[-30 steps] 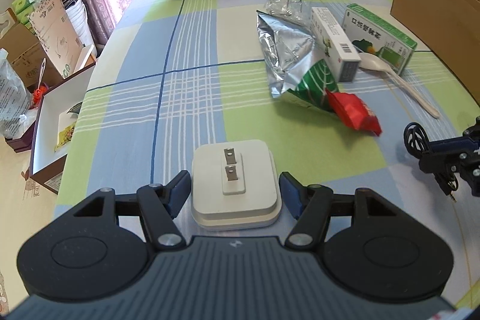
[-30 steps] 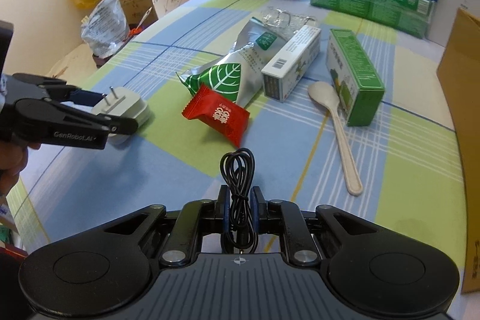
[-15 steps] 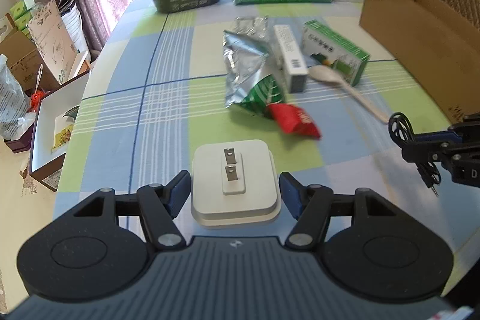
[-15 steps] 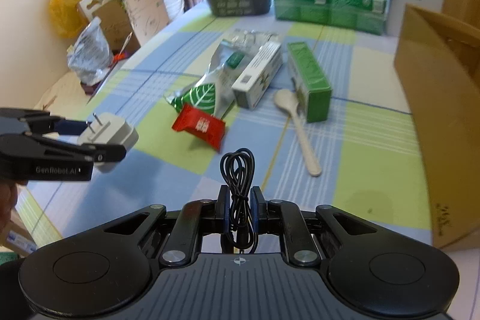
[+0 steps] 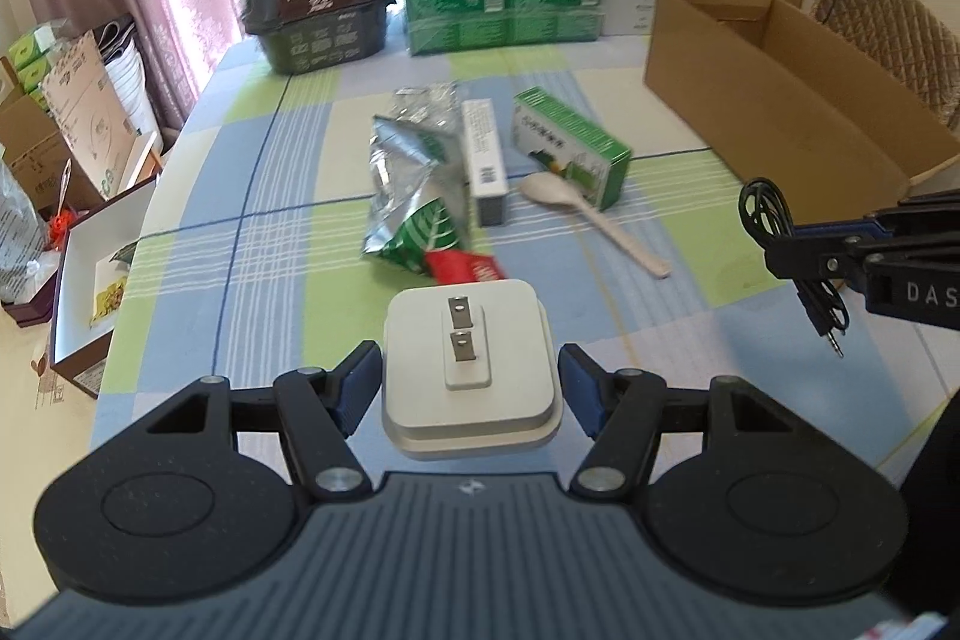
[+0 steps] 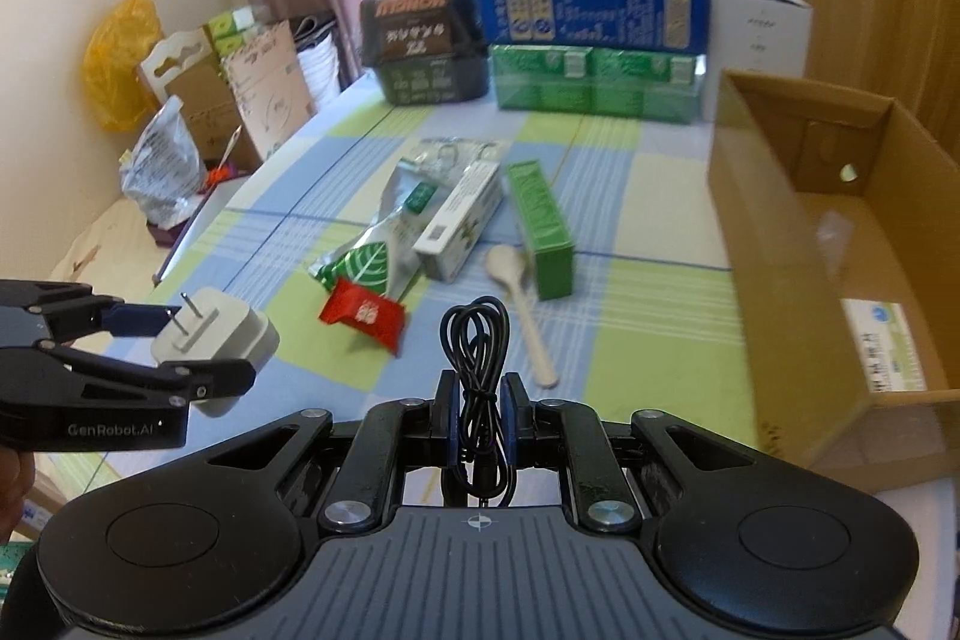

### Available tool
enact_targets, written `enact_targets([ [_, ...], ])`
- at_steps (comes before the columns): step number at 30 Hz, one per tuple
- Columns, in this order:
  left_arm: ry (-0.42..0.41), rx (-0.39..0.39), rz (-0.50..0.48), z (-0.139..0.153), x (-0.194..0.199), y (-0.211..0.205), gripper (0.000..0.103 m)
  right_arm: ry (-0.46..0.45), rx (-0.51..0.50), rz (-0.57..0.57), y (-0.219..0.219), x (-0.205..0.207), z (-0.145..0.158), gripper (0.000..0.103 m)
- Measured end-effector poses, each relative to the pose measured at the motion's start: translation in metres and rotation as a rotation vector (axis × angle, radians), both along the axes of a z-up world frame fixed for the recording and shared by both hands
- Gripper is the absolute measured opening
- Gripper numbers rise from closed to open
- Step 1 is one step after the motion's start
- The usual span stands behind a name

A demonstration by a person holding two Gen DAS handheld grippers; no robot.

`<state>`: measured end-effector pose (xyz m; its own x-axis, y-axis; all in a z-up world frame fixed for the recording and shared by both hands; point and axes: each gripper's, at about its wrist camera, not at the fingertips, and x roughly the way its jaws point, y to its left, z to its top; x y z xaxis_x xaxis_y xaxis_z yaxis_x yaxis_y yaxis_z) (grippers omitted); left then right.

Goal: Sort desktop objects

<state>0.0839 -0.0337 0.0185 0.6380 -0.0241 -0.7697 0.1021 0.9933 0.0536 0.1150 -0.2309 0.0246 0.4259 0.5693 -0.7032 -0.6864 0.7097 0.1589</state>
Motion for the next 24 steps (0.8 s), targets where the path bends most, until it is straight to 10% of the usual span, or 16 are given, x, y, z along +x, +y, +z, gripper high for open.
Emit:
enact_targets([
  [24,-0.074,-0.044,-0.256,0.053,0.044,-0.177,0.060,-0.112,0.015,-0.259,-0.157,0.086,0.060,0.011],
])
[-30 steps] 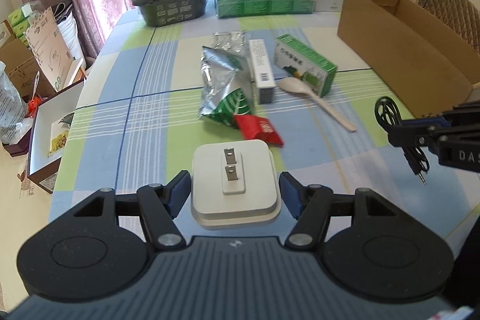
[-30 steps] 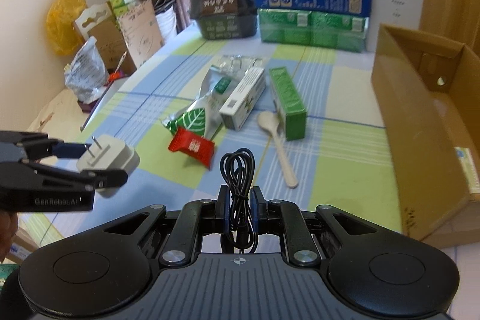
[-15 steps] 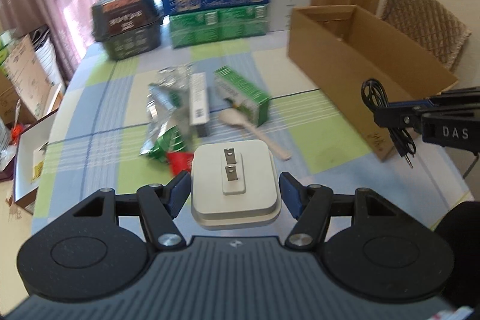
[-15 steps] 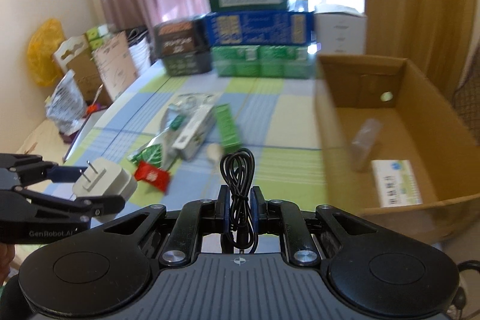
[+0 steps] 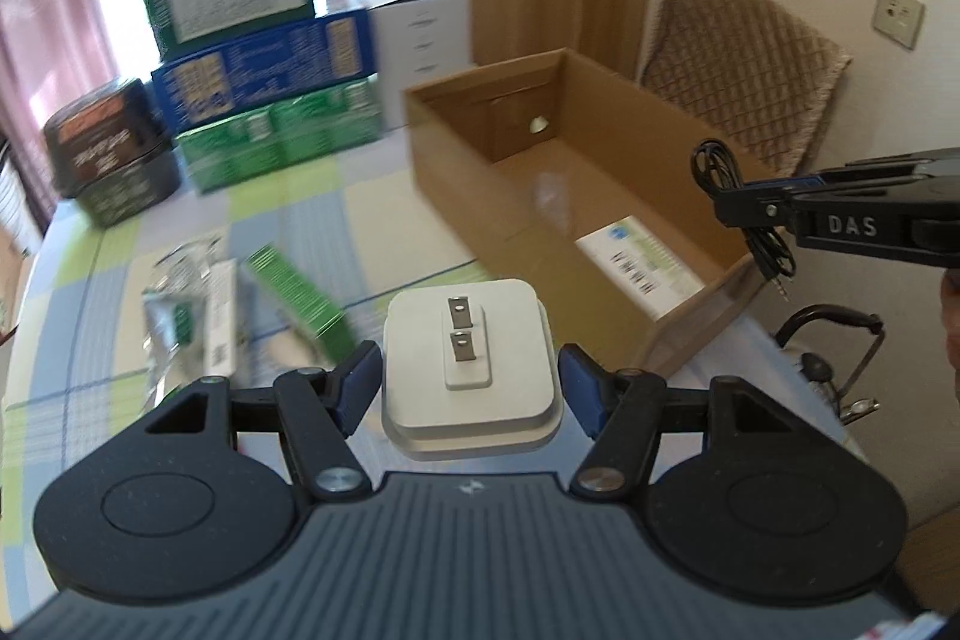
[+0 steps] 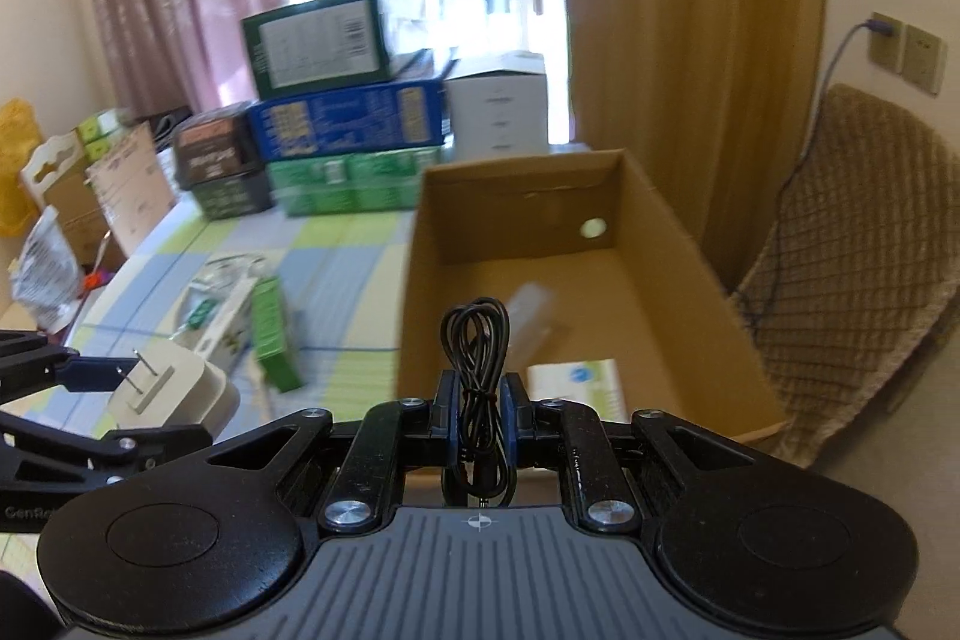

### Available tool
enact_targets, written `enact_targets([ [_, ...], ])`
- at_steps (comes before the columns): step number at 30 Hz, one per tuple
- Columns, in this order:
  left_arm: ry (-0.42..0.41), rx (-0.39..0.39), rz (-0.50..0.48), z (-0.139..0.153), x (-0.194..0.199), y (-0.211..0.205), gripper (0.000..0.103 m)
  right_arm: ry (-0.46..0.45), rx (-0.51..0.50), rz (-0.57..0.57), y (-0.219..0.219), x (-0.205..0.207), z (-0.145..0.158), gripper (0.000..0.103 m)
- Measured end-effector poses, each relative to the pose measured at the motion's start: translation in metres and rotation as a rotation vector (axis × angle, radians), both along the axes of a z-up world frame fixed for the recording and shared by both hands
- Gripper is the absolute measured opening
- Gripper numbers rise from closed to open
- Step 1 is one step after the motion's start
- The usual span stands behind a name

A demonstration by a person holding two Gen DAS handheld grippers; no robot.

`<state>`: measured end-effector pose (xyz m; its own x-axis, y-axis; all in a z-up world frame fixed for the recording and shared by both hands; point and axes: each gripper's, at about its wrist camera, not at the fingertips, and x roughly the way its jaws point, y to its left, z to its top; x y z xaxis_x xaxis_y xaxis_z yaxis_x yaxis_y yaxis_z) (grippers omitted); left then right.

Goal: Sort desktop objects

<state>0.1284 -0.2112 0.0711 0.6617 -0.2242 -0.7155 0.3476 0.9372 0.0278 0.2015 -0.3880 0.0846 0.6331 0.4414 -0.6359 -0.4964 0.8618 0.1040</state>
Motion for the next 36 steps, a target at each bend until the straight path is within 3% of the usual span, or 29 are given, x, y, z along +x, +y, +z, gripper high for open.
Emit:
enact_targets([
  [16,-0.002,-0.014,-0.075,0.001,0.029,-0.068,0.060,0.008,-0.010,-0.051,-0.049,0.031,-0.004,0.011],
  [36,0.003,-0.020,-0.121,-0.006,0.059,-0.108,0.060,0.015,-0.030,-0.052,-0.057,0.062,-0.011,0.011],
])
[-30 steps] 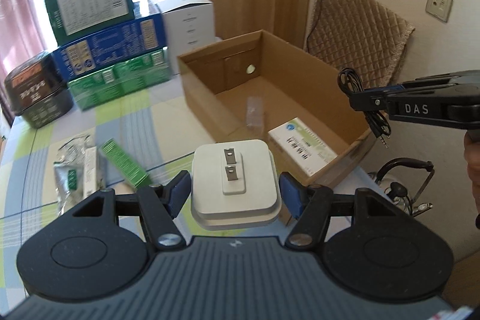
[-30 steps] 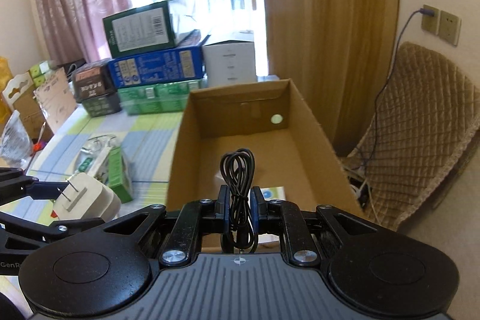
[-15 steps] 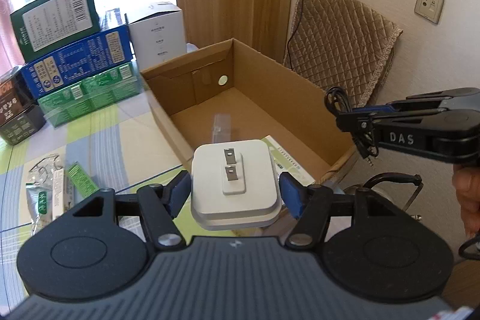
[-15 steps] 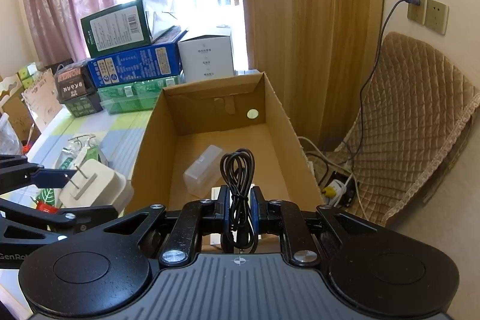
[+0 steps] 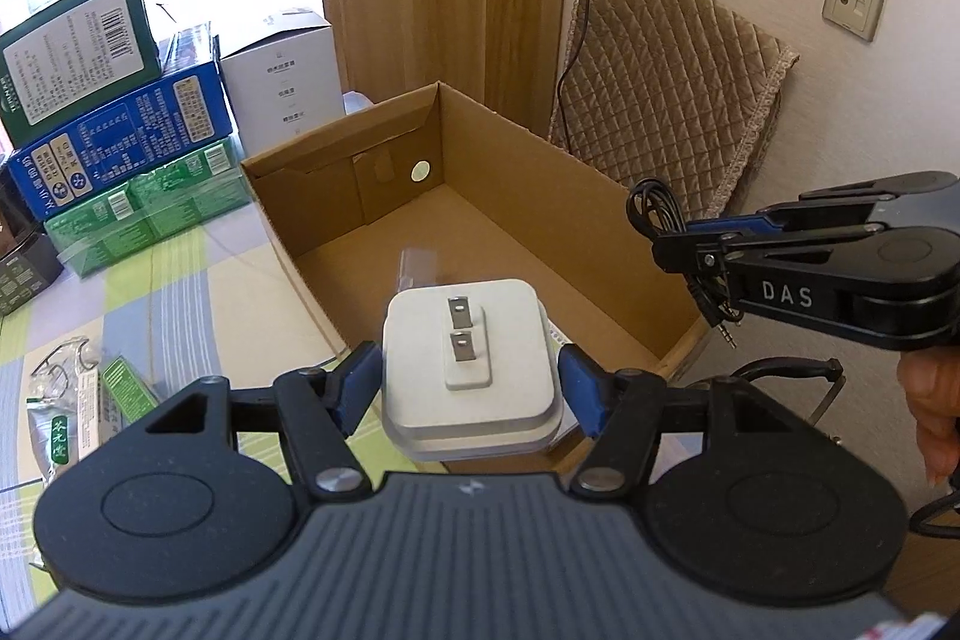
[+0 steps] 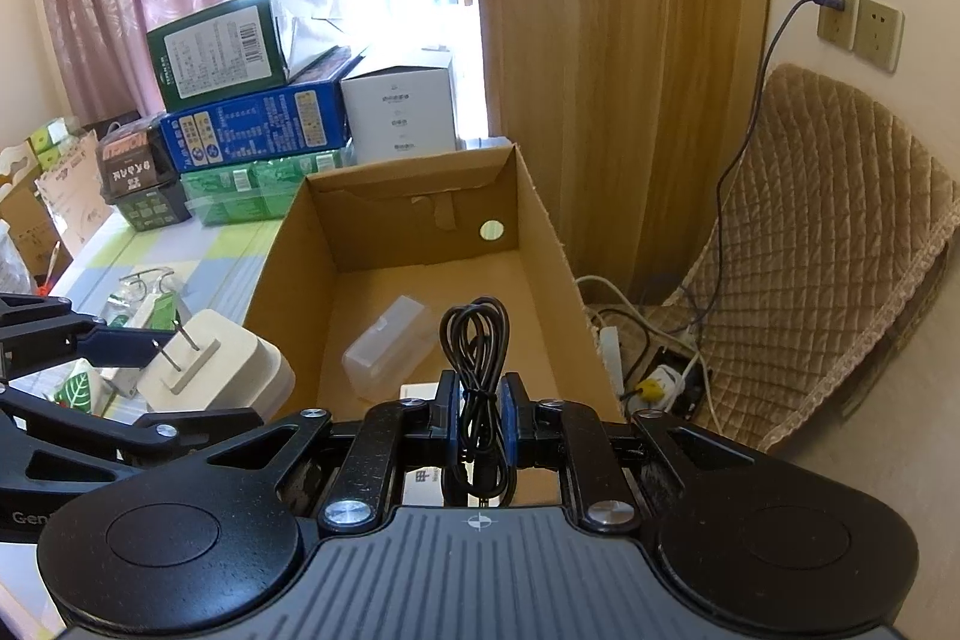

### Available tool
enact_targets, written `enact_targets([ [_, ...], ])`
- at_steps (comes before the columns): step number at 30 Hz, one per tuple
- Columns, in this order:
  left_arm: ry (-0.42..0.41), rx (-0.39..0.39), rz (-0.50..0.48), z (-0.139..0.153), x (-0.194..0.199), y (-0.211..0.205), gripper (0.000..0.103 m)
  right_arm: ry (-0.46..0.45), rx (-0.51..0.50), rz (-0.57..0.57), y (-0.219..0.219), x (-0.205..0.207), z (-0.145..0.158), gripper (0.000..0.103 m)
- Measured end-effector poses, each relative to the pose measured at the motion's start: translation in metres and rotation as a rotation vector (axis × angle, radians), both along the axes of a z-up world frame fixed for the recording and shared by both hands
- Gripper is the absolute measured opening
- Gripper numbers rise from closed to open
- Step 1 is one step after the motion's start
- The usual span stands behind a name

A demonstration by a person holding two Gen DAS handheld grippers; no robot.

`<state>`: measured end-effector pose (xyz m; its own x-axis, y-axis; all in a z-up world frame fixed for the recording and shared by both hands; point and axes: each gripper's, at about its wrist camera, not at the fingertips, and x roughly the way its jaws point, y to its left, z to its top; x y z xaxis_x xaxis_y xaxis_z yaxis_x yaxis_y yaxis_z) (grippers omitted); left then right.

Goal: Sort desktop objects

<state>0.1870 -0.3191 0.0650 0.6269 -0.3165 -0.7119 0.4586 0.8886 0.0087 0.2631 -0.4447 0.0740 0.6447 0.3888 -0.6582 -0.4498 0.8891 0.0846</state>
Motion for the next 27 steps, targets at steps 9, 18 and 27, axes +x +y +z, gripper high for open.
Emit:
enact_targets([
  [9,0.003,-0.041,0.003,-0.010,0.017,-0.004,0.064,0.007,0.001,-0.010,-0.001,0.007,-0.003,0.011],
  [18,-0.008,-0.028,0.042,-0.011,0.019,0.010,0.064,0.015,0.003,-0.005,0.002,0.006,-0.007,0.011],
  [27,-0.009,-0.028,0.052,-0.009,0.014,0.020,0.064,0.008,0.004,0.012,0.011,0.006,-0.004,0.011],
])
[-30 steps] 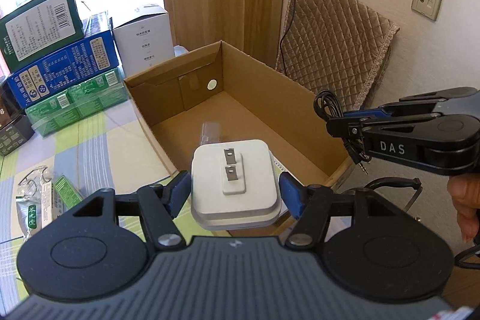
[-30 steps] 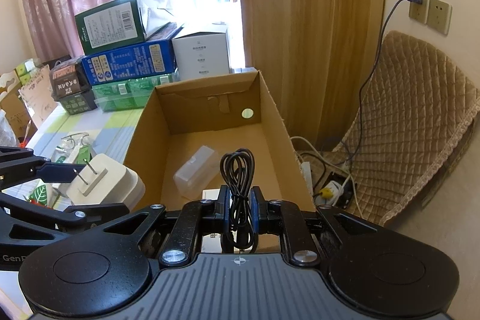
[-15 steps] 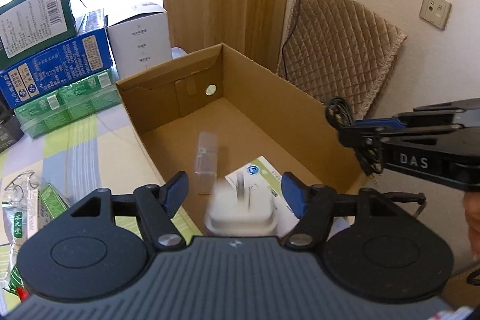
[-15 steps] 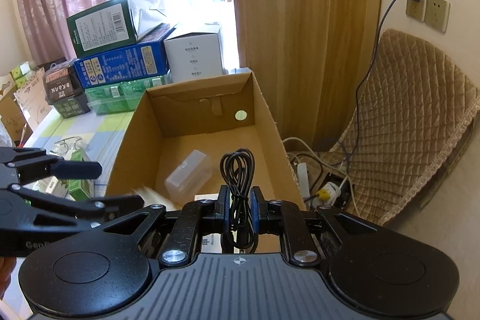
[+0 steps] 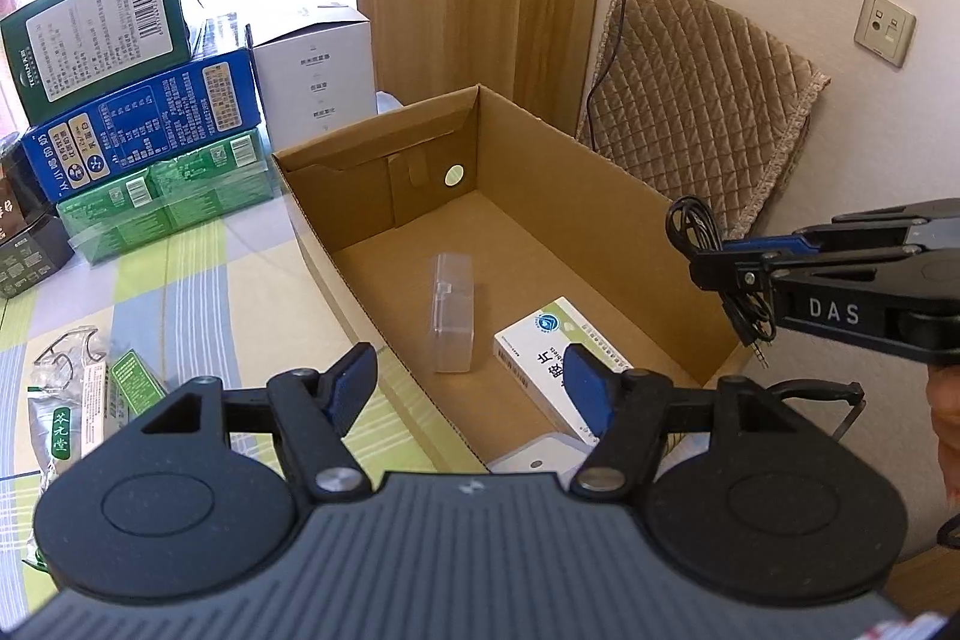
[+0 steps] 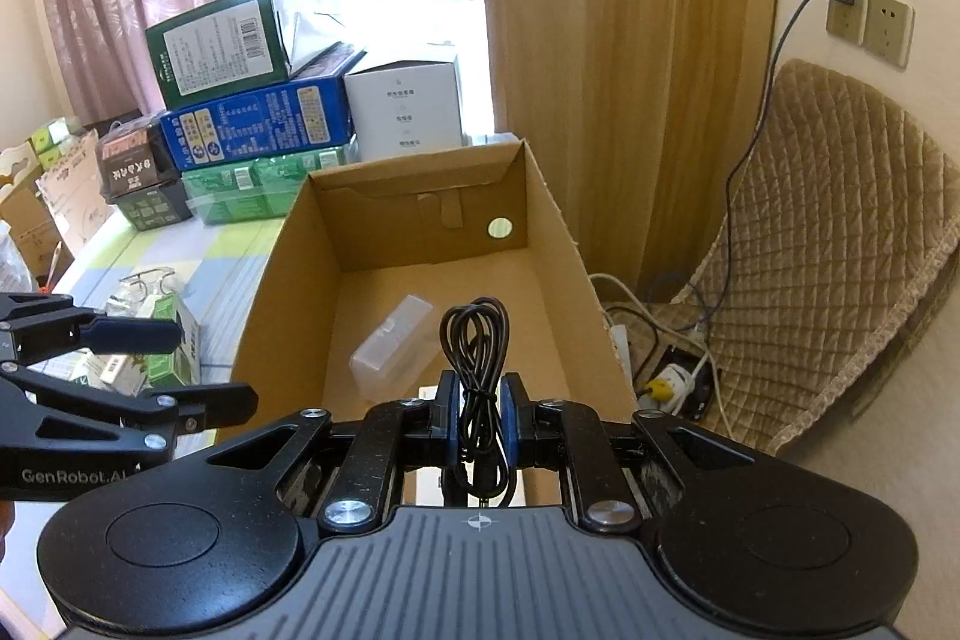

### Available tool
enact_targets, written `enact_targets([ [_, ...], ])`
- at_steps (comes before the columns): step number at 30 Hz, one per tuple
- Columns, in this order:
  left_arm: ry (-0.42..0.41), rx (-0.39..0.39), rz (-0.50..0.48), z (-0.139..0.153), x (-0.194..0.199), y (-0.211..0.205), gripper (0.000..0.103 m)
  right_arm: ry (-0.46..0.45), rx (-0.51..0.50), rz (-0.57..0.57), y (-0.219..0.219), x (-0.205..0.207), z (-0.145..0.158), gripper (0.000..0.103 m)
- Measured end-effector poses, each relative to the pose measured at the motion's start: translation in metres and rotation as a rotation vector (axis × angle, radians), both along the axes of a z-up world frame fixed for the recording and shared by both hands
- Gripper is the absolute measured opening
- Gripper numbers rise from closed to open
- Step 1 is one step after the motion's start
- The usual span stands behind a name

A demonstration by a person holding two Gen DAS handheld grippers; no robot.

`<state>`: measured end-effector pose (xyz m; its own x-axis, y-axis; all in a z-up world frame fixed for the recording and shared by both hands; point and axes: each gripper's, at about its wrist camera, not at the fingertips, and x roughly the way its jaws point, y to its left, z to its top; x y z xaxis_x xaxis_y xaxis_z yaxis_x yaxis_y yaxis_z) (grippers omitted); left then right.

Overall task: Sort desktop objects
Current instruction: 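Open the left tool to drop the plug while the right tool drops the cable into the box, then move both tools back over the table toward the red packet and spoon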

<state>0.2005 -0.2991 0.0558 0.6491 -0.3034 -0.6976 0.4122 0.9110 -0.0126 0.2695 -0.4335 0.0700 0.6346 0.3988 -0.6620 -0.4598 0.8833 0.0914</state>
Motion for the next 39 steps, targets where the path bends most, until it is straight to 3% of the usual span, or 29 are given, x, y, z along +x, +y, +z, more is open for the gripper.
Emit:
enact_targets([
  [5,0.002,-0.002,0.007,0.000,-0.001,0.004,0.065,-0.027,0.027,0.011,0.005,0.004,0.006,0.011],
  [9,0.000,-0.008,0.016,0.000,-0.003,0.011,0.070,-0.030,0.055,-0.008,0.004,0.007,0.010,0.044],
  [20,0.006,-0.015,0.049,-0.001,-0.013,0.030,0.073,-0.005,0.062,-0.017,-0.001,-0.008,0.006,0.051],
  [32,-0.005,-0.026,0.074,0.008,-0.040,0.052,0.082,-0.011,0.054,0.002,0.008,-0.042,0.017,0.065],
  [39,-0.009,-0.030,0.097,0.015,-0.058,0.072,0.088,-0.021,0.032,0.021,0.020,-0.065,0.020,0.086],
])
